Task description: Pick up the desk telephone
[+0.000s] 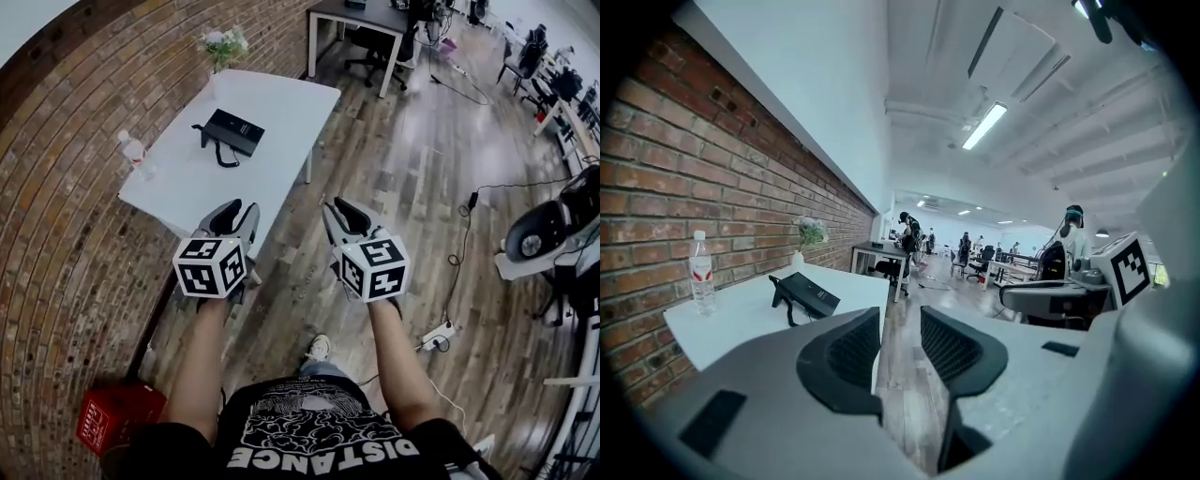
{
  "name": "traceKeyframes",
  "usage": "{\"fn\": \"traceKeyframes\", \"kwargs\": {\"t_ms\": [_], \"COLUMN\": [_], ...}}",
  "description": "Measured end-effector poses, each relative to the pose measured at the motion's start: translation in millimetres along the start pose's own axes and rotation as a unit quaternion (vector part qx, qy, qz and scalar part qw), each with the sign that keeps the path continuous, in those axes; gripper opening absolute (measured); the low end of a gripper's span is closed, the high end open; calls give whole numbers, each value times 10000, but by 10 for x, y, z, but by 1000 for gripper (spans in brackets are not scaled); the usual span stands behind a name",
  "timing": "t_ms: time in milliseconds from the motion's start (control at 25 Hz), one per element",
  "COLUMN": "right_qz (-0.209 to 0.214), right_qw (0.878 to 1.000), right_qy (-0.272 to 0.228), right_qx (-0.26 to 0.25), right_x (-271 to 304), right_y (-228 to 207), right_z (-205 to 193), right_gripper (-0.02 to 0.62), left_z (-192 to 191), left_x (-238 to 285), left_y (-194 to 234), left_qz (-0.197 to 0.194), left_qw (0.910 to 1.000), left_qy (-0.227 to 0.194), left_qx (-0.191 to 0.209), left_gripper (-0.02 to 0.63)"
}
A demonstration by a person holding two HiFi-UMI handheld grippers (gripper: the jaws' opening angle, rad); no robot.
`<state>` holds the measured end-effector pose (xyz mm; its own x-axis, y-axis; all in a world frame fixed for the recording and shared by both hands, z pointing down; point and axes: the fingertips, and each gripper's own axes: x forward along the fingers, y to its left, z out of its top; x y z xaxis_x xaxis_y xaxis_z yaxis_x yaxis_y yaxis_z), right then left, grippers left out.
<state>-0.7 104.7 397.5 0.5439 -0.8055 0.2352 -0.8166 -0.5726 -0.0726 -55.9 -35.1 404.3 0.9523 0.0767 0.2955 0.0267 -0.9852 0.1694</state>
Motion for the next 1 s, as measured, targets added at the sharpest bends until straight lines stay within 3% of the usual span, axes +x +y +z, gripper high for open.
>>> {"fn": "traceKeyframes", "kwargs": {"t_ms": [480, 1000], "right_qz": [204, 319], "right_qw": [9998, 9994], "right_qy": [-60, -149], "right_qx": [10, -40], "right_x": [212, 437], "right_y": [-889, -1283], "right_z": [156, 239], "right_gripper": [110, 156], "left_z": [165, 251], "left_x": [759, 1255], "left_y": [-211, -206], "left_qz": [260, 264], "left_qw": [9995, 9994], "left_qy": [-2, 39], "left_qx": [-200, -201], "left_gripper": [181, 221]}}
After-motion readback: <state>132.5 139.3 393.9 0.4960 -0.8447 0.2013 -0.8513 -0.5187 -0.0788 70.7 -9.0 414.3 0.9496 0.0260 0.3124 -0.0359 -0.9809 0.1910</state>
